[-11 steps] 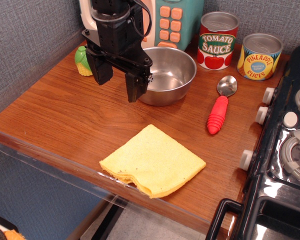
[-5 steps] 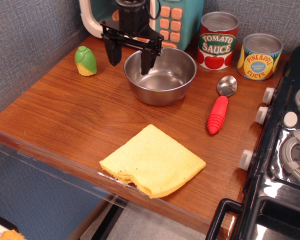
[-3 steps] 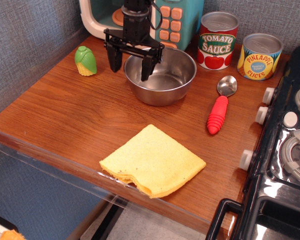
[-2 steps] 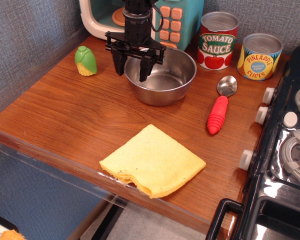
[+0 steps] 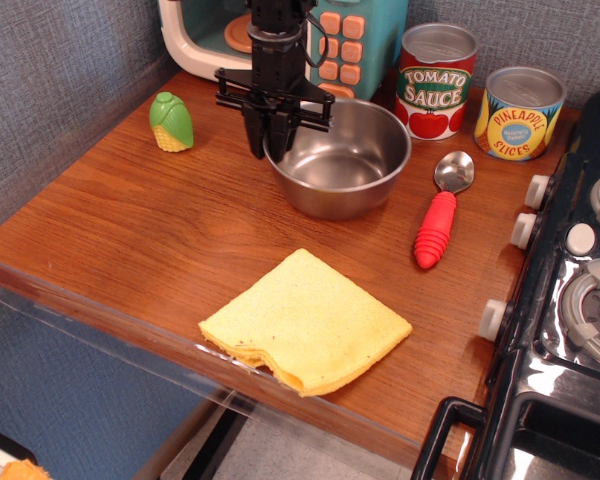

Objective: Put the pot right on top of the napkin.

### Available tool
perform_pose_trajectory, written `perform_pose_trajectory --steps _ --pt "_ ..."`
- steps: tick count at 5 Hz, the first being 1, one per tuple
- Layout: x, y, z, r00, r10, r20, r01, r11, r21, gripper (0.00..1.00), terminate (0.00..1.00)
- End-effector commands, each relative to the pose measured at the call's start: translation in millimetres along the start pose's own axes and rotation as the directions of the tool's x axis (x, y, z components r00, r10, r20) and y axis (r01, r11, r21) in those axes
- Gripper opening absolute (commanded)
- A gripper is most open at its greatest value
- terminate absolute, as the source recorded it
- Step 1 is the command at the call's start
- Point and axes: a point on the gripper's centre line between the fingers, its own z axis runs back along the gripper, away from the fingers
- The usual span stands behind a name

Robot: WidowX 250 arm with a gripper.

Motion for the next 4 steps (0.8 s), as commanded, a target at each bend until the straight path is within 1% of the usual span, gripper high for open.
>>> perform_pose_trajectory --steps 1,2,3,4 --pt "-3 -2 59 0.987 -0.017 0.158 0.033 0.995 -0.097 0.0 0.0" --pt "-26 -27 98 0.958 -0.109 0.266 0.149 0.979 -0.138 0.0 0.0" --pt "-62 -41 104 0.942 -0.187 0.28 0.226 0.967 -0.114 0.0 0.0" --pt "-96 -42 91 0.944 -0.231 0.238 0.257 0.963 -0.084 0.0 0.0"
